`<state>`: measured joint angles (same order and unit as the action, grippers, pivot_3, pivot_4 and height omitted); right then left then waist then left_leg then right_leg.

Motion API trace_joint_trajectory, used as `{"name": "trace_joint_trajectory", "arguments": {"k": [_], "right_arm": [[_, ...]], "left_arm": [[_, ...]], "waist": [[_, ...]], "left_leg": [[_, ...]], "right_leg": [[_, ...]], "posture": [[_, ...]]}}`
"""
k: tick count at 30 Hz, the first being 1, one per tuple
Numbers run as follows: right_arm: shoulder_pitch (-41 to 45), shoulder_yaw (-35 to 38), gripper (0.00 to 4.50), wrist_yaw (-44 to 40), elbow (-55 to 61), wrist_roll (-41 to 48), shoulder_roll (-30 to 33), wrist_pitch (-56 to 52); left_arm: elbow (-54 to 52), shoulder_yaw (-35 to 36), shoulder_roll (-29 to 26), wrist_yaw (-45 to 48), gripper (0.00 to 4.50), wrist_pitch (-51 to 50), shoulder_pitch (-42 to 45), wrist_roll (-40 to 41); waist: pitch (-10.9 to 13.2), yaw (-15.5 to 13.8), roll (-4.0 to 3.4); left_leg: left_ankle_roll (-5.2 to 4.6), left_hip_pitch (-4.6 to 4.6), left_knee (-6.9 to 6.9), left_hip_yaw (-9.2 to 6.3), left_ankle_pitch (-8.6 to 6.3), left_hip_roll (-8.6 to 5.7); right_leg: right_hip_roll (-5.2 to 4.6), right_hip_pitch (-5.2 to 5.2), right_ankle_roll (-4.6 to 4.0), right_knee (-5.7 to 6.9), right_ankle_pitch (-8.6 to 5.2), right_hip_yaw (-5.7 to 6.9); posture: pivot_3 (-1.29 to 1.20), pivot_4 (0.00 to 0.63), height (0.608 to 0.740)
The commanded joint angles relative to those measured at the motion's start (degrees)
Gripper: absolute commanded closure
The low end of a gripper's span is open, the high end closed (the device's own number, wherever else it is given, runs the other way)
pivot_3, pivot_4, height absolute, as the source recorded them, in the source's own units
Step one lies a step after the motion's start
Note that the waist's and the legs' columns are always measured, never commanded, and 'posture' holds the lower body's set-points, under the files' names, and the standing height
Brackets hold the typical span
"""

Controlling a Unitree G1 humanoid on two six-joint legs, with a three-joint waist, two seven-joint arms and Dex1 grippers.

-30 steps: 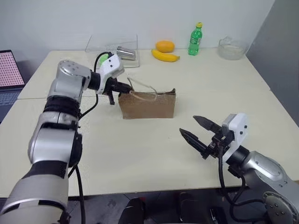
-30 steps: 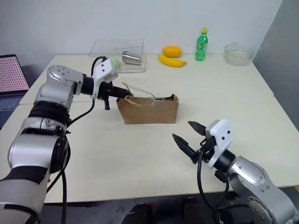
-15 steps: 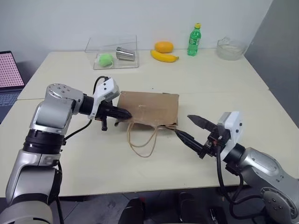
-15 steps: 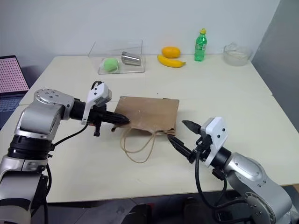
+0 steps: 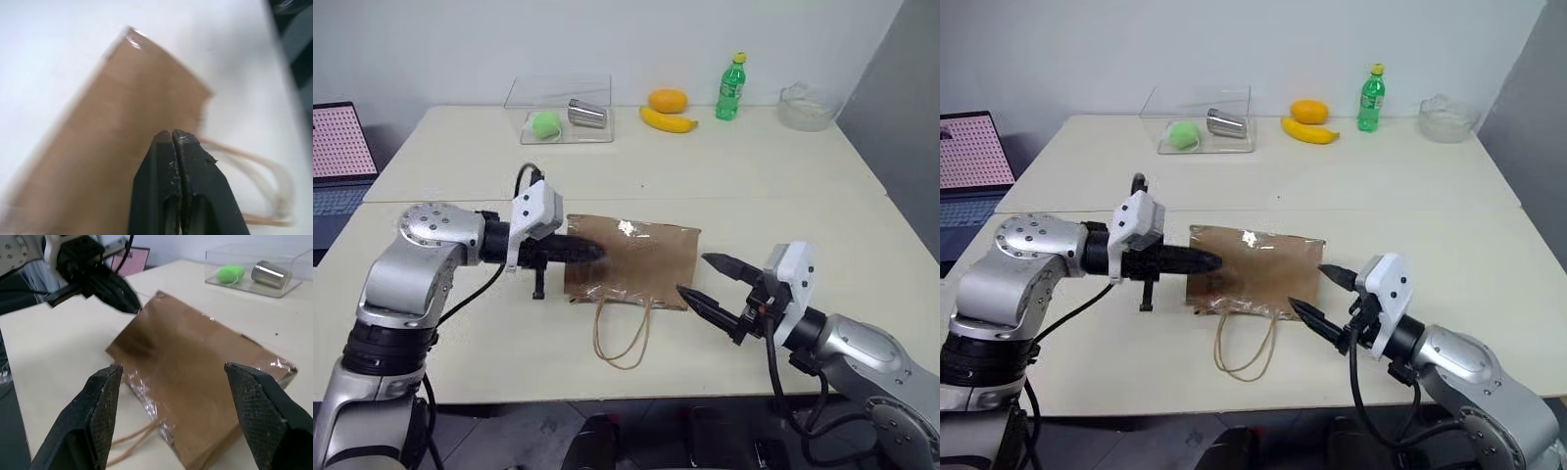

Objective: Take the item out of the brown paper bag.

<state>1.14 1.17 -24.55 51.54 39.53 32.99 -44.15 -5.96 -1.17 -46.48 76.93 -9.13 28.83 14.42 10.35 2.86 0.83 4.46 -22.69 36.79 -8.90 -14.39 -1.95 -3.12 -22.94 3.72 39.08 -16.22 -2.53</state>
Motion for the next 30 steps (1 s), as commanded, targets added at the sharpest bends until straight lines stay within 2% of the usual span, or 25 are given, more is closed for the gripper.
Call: {"name": "trace_joint_trajectory", "arguments": {"k": [1,3,9,16,30], "right_arm": [[-0.9,-0.1,1.00,-1.3,3.1,0.5,1.5,1.0],[-2.2,0.4,1.00,-1.5,3.7,1.1,2.3,1.0],[-6.0,1.1,1.00,-2.6,5.1,1.5,4.7,1.3],[-8.0,1.3,1.00,-3.3,5.7,2.0,6.0,1.5],[-7.2,1.0,1.00,-2.5,6.0,3.5,7.1,1.1]], "left_arm": [[4.5,-1.1,-0.6,4.1,3.04,20.9,-3.2,-3.0],[6.7,-1.4,-0.6,6.5,2.43,26.9,-4.7,-1.7],[11.3,-3.2,-0.3,10.6,2.43,35.7,-5.5,0.2],[14.7,-6.7,0.2,12.1,2.43,42.4,-5.7,-1.2],[22.7,-12.2,2.5,10.0,2.43,54.1,-3.3,-5.5]], "waist": [[0.0,0.1,0.00],[0.0,-0.1,0.01],[0.0,-0.3,0.02],[0.0,-0.3,0.02],[0.0,-0.3,0.03]], "left_leg": [[-0.01,-0.03,-0.06,0.05,-0.01,0.02],[-0.01,-0.16,-0.08,0.03,-0.01,0.04],[-0.08,-0.14,0.13,0.01,-0.05,-0.04],[-0.12,0.44,0.08,-0.02,-0.07,-0.01],[-0.13,0.61,0.04,-0.03,-0.08,-0.01]], "right_leg": [[0.00,-0.06,0.00,-0.02,0.00,-0.02],[0.00,-0.20,-0.01,-0.02,0.00,0.01],[-0.02,0.00,0.04,-0.04,0.02,0.02],[0.01,0.60,0.06,-0.12,0.00,0.05],[0.02,0.73,0.06,-0.12,0.00,0.06]], "posture": [[0.00,0.150,0.740],[0.00,0.150,0.740],[0.00,0.150,0.740],[0.00,0.150,0.740],[0.00,0.150,0.740]]}}
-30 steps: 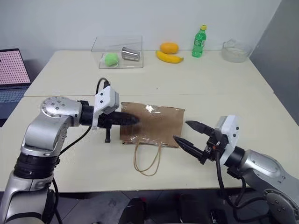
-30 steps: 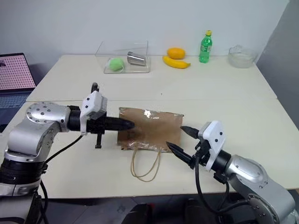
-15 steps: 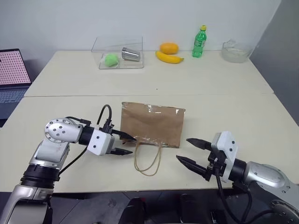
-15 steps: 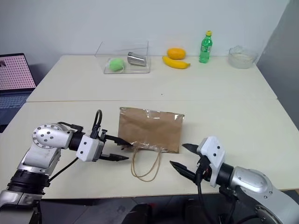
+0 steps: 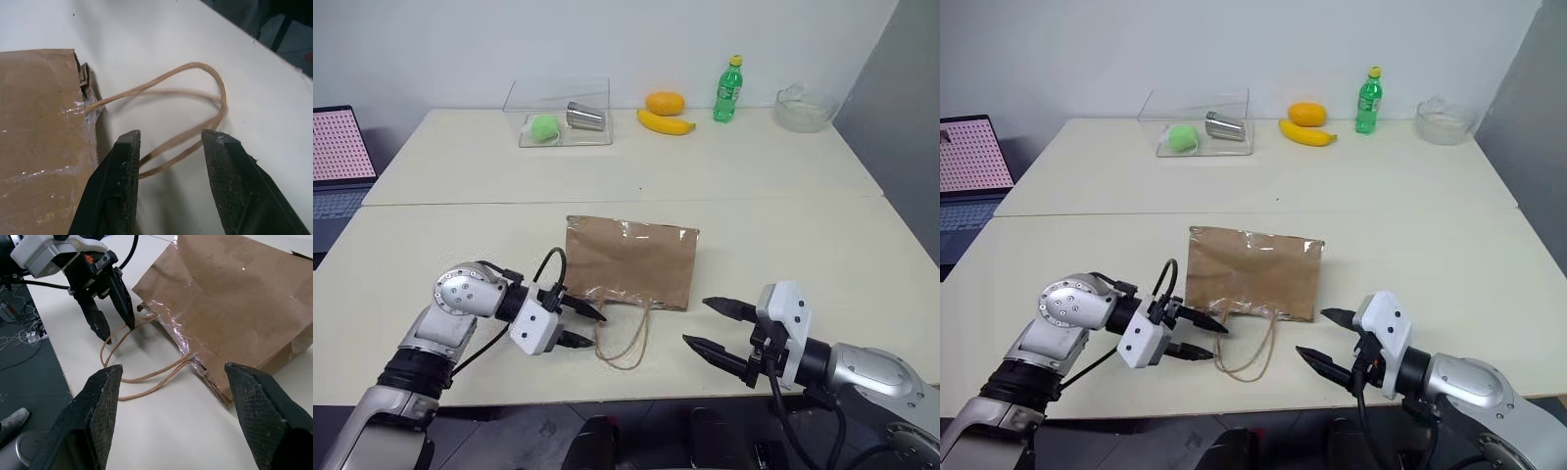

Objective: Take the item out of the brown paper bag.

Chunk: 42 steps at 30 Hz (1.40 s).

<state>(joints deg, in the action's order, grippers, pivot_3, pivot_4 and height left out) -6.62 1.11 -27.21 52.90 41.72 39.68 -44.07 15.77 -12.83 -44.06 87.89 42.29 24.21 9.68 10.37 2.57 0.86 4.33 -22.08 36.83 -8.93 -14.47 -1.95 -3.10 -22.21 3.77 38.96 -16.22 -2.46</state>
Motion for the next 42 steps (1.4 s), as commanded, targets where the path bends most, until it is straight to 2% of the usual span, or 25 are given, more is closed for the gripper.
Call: {"name": "trace_joint_trajectory", "arguments": {"k": [1,11,14,19,24,29,33,42], "right_arm": [[0.6,1.1,1.00,0.2,4.6,1.4,0.4,1.0],[1.6,0.7,1.00,0.5,4.0,1.6,0.4,0.9],[1.8,0.5,1.00,0.5,4.0,1.7,0.4,0.8],[2.2,0.3,1.00,0.5,4.0,2.1,0.6,0.3],[3.1,-0.4,1.00,-0.2,3.9,2.1,1.6,-0.3],[6.3,-3.0,1.00,-3.2,3.1,1.6,4.4,-0.4],[9.6,-5.3,1.00,-4.7,2.5,1.3,5.8,-0.9],[18.0,-13.5,1.00,-5.7,1.4,-2.6,6.1,-2.8]], "left_arm": [[1.5,-0.6,0.3,-1.5,2.43,3.0,1.6,-0.9],[2.0,-3.7,3.4,-5.3,2.43,4.7,2.3,-2.1],[1.3,-4.6,3.9,-5.2,3.02,4.4,2.0,-0.9],[-0.6,-5.3,4.6,-5.4,4.49,2.5,2.5,0.8],[-4.3,-4.9,6.2,-6.5,4.49,-3.6,4.4,3.1],[-8.0,-2.2,9.8,-13.7,4.49,-21.4,9.3,5.4],[-8.1,-0.7,11.9,-16.8,4.49,-28.9,13.2,5.8],[-4.1,0.6,13.5,-17.2,4.49,-29.4,16.7,4.4]], "waist": [[0.0,0.0,0.00],[0.0,0.0,0.00],[0.0,0.0,0.00],[0.0,0.0,0.01],[0.0,0.0,0.02],[0.0,0.0,0.04],[0.0,0.0,0.05],[0.0,-0.2,0.06]], "left_leg": [[0.00,0.00,0.00,0.00,0.00,0.00],[0.00,0.00,0.00,-0.03,0.00,-0.01],[0.00,0.00,0.00,-0.04,0.00,-0.01],[0.00,0.00,0.00,-0.05,0.00,-0.01],[0.00,0.00,0.00,-0.06,0.00,-0.01],[0.00,-0.01,0.02,-0.11,0.00,-0.04],[0.00,0.00,0.03,-0.12,0.00,-0.05],[0.00,-0.01,0.02,-0.15,0.00,-0.08]], "right_leg": [[0.00,0.00,0.00,0.00,0.00,0.00],[0.00,0.01,0.01,0.00,0.00,0.01],[0.00,0.01,0.01,0.00,0.00,0.01],[0.00,0.02,0.01,0.00,0.00,0.02],[0.00,0.02,0.01,-0.01,-0.01,0.02],[-0.01,0.06,0.04,-0.02,-0.02,0.06],[0.00,0.07,0.30,-0.02,-0.17,0.08],[-0.02,0.05,0.30,-0.03,-0.18,0.08]], "posture": [[0.00,0.150,0.740],[0.00,0.150,0.740],[0.00,0.150,0.740],[0.00,0.150,0.740],[0.00,0.150,0.740],[0.00,0.150,0.740],[0.00,0.150,0.740],[0.00,0.150,0.740]]}}
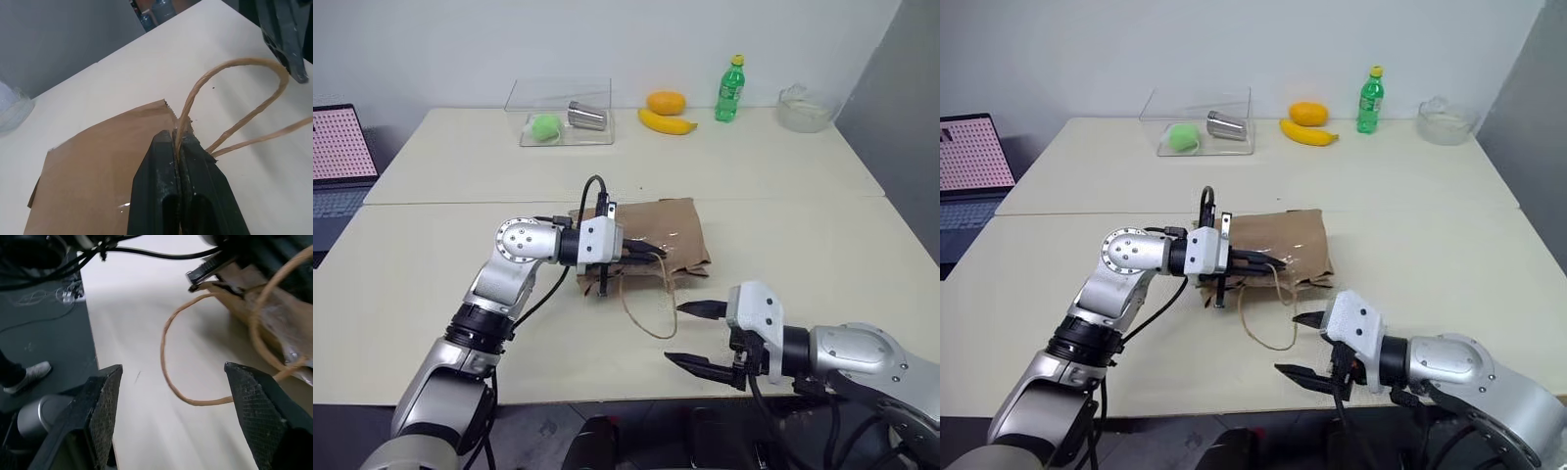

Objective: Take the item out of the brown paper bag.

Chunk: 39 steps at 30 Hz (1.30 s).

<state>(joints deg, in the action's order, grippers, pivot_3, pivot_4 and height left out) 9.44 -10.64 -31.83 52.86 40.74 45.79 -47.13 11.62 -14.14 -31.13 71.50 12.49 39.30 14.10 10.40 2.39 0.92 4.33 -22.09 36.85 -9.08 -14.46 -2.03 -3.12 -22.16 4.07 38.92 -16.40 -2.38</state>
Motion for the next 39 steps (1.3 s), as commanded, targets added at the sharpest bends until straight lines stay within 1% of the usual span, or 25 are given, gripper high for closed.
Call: {"name": "trace_joint_trajectory", "arguments": {"k": [1,5,9,10,12,13,14,15,19,20,26,30,39], "right_arm": [[2.7,-2.7,1.00,-1.7,1.1,-2.4,0.4,0.3],[7.3,-7.2,1.00,-4.2,-1.3,-5.9,0.4,0.6],[13.1,-15.0,1.00,-5.4,-7.2,-14.6,-1.4,3.3],[14.0,-16.1,1.18,-5.0,-8.7,-16.2,-2.5,3.7],[15.1,-17.9,1.61,-5.0,-11.0,-19.1,-3.8,4.6],[15.3,-18.8,1.96,-5.2,-11.9,-20.8,-3.9,5.3],[15.3,-19.3,2.27,-5.4,-12.4,-22.0,-3.9,5.8],[15.3,-19.8,2.73,-5.6,-13.0,-23.2,-4.1,6.1],[14.2,-21.6,4.19,-6.2,-13.7,-27.0,-4.2,7.0],[13.8,-22.4,4.48,-6.7,-13.7,-28.0,-3.9,7.3],[11.0,-26.1,4.48,-9.7,-15.3,-33.7,-2.0,9.9],[9.9,-28.3,4.48,-11.6,-18.8,-38.8,-0.4,12.5],[7.5,-29.5,4.48,-15.5,-21.7,-47.1,1.0,17.1]], "left_arm": [[0.4,1.9,0.7,-0.9,4.49,0.4,1.8,-0.1],[0.9,2.2,1.1,-0.8,4.49,0.3,2.2,-0.2],[1.4,2.5,1.5,-0.6,4.49,0.7,2.4,-0.5],[1.3,2.5,1.5,-0.6,4.50,0.7,2.3,-0.5],[1.0,2.6,1.6,-0.6,4.50,0.7,2.2,-0.4],[0.8,2.7,1.7,-0.6,4.50,0.9,2.2,-0.3],[0.5,2.8,1.8,-0.8,4.50,0.7,2.3,-0.1],[0.1,3.0,2.0,-1.1,4.50,-0.3,2.5,0.2],[-0.9,3.6,2.4,-2.6,4.50,-2.9,3.9,0.6],[-1.1,3.7,2.5,-3.2,4.50,-3.9,4.3,0.5],[-1.2,5.3,3.4,-6.5,4.50,-11.4,7.7,1.0],[3.1,6.6,4.4,-9.0,4.50,-16.1,12.8,0.6],[7.1,10.1,6.9,-13.4,4.50,-23.2,19.7,2.0]], "waist": [[0.0,0.0,0.00],[0.0,0.0,0.00],[0.0,0.0,0.00],[0.0,0.0,0.00],[0.0,0.0,0.00],[0.0,-0.1,0.00],[0.0,-0.1,0.00],[0.0,-0.1,0.00],[0.0,-0.1,0.00],[0.0,-0.1,0.01],[0.0,-0.1,0.01],[0.0,-0.1,0.05],[0.1,-0.2,0.14]], "left_leg": [[0.00,0.00,0.00,-0.01,0.00,-0.01],[0.00,-0.02,0.00,-0.03,0.00,-0.02],[0.00,-0.01,-0.01,-0.03,0.00,-0.02],[0.01,-0.01,-0.01,-0.03,0.00,-0.02],[0.01,-0.04,-0.01,-0.04,0.00,-0.03],[0.01,-0.05,-0.01,-0.05,0.00,-0.05],[0.01,-0.06,-0.01,-0.06,0.00,-0.06],[0.01,-0.06,-0.01,-0.07,0.00,-0.08],[0.01,-0.06,0.00,-0.08,0.00,-0.09],[0.01,-0.06,0.00,-0.09,0.00,-0.09],[0.01,-0.07,0.00,-0.09,0.00,-0.10],[0.01,-0.07,0.02,-0.10,0.00,-0.11],[0.02,-0.06,0.01,-0.12,0.00,-0.14]], "right_leg": [[0.00,0.00,0.00,0.00,0.00,0.00],[-0.01,-0.01,0.00,-0.02,0.00,0.01],[-0.01,-0.02,0.00,-0.01,0.00,0.01],[-0.01,-0.03,0.00,-0.02,0.00,0.02],[-0.02,-0.05,-0.02,-0.02,0.01,0.02],[-0.03,-0.06,-0.22,-0.02,0.13,0.02],[-0.04,-0.07,-0.25,-0.02,0.15,0.02],[-0.05,-0.07,-0.25,-0.02,0.15,0.02],[-0.06,-0.06,-0.24,-0.02,0.14,0.03],[-0.06,-0.06,-0.24,-0.02,0.14,0.03],[-0.06,-0.06,-0.21,-0.02,0.12,0.04],[-0.06,-0.05,0.03,-0.02,-0.01,0.06],[-0.09,-0.03,0.06,-0.03,-0.03,0.07]], "posture": [[0.00,0.150,0.740],[0.00,0.150,0.740],[0.00,0.150,0.740],[0.00,0.150,0.740],[0.00,0.150,0.740],[0.00,0.150,0.740],[0.00,0.150,0.740],[0.00,0.150,0.740],[0.00,0.150,0.740],[0.00,0.150,0.740],[0.00,0.150,0.740],[0.00,0.150,0.740],[0.00,0.150,0.740]]}}
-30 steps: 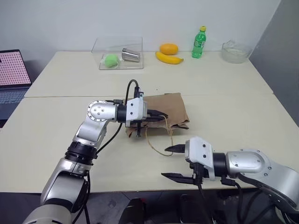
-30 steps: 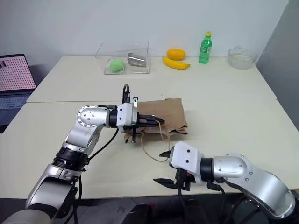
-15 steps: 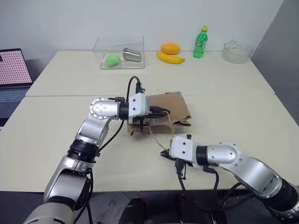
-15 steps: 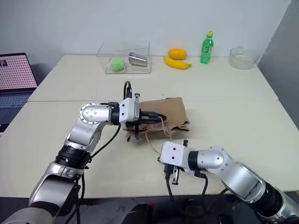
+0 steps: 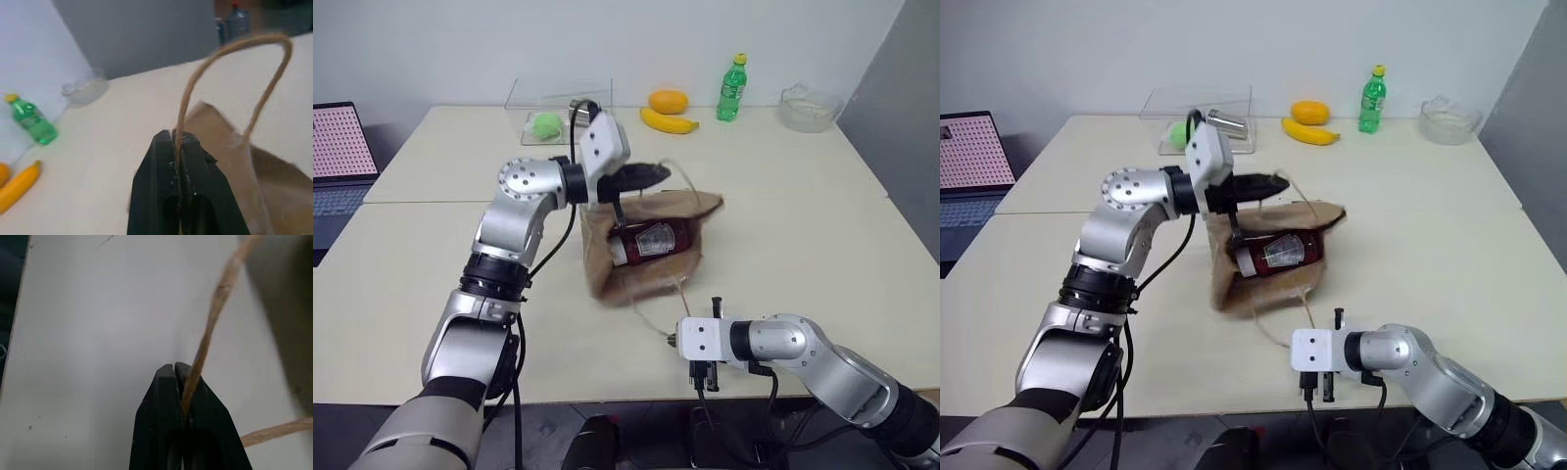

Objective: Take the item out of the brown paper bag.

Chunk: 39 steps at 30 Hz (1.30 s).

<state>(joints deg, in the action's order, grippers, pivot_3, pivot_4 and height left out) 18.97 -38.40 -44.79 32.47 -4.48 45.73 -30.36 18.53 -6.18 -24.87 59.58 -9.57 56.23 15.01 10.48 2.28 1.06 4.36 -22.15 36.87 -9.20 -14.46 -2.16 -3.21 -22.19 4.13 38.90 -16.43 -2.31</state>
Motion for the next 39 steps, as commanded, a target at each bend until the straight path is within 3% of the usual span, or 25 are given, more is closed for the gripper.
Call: {"name": "trace_joint_trajectory", "arguments": {"k": [1,7,9,12,18,24,33,37,39], "right_arm": [[-2.5,-1.5,4.48,-2.8,-1.4,-2.3,0.9,0.6],[-4.6,3.4,4.48,-0.7,-0.7,-2.0,-2.1,0.9],[-5.4,10.7,4.30,3.1,1.8,3.4,-8.5,-2.7],[-6.3,16.9,3.54,5.2,4.7,6.8,-13.5,-6.7],[-8.1,24.8,1.32,5.8,12.5,13.2,-15.2,-13.7],[-13.1,33.3,1.32,2.1,20.4,21.6,-9.5,-18.7],[-22.3,48.6,1.32,-8.6,24.5,36.9,4.4,-22.9],[-14.5,46.7,1.32,-3.5,22.3,38.9,1.8,-22.0],[-6.2,42.0,1.32,1.4,20.0,36.7,-1.9,-22.0]], "left_arm": [[0.4,2.4,0.7,-1.6,4.50,-1.5,3.2,1.2],[1.3,4.2,1.1,-1.1,4.50,-3.4,4.9,3.0],[-3.0,4.1,-0.2,2.7,4.50,-7.1,2.9,6.1],[-8.3,3.7,-1.5,5.4,4.50,-11.0,0.0,8.8],[-12.8,3.7,-2.1,6.1,4.50,-14.1,-2.3,10.4],[-13.2,3.8,-2.0,5.9,4.50,-14.5,-2.4,10.6],[-13.4,3.8,-2.0,6.0,4.50,-14.6,-2.7,10.9],[-13.1,3.9,-1.9,5.8,4.50,-14.4,-2.5,10.8],[-12.9,4.4,-2.2,5.3,4.50,-14.8,-2.3,10.7]], "waist": [[0.0,-0.1,0.01],[0.0,-0.4,0.03],[0.0,-0.3,0.08],[0.1,0.1,0.04],[0.1,-0.3,0.05],[0.1,-0.4,0.05],[0.1,-0.5,0.10],[0.1,0.1,0.11],[0.1,0.3,0.14]], "left_leg": [[0.00,0.00,0.01,0.00,0.00,0.00],[0.01,0.00,0.01,-0.01,0.00,-0.02],[0.01,0.00,0.01,-0.01,0.00,-0.01],[0.02,-0.06,-0.02,0.00,0.00,0.01],[0.01,-0.07,0.00,-0.03,0.00,-0.01],[0.01,-0.10,0.00,-0.01,0.00,-0.02],[0.00,-0.10,0.01,0.02,-0.01,-0.01],[0.00,-0.03,0.01,0.09,-0.01,0.03],[0.00,0.02,0.00,0.08,0.00,0.04]], "right_leg": [[0.00,0.01,0.01,0.00,0.00,0.00],[-0.02,0.01,-0.01,-0.01,0.00,0.00],[-0.02,0.01,-0.01,-0.01,0.00,0.00],[0.00,-0.11,-0.26,0.07,0.15,-0.06],[-0.01,-0.08,-0.26,0.04,0.15,-0.03],[-0.01,-0.07,-0.25,0.00,0.15,-0.03],[-0.01,-0.03,-0.24,-0.03,0.14,-0.01],[0.00,-0.02,0.00,0.00,0.00,-0.06],[0.01,0.00,0.01,0.01,0.00,-0.07]], "posture": [[0.00,0.150,0.740],[0.00,0.150,0.740],[0.00,0.150,0.740],[0.00,0.150,0.740],[0.00,0.150,0.740],[0.00,0.150,0.740],[0.00,0.150,0.740],[0.00,0.150,0.740],[0.00,0.150,0.740]]}}
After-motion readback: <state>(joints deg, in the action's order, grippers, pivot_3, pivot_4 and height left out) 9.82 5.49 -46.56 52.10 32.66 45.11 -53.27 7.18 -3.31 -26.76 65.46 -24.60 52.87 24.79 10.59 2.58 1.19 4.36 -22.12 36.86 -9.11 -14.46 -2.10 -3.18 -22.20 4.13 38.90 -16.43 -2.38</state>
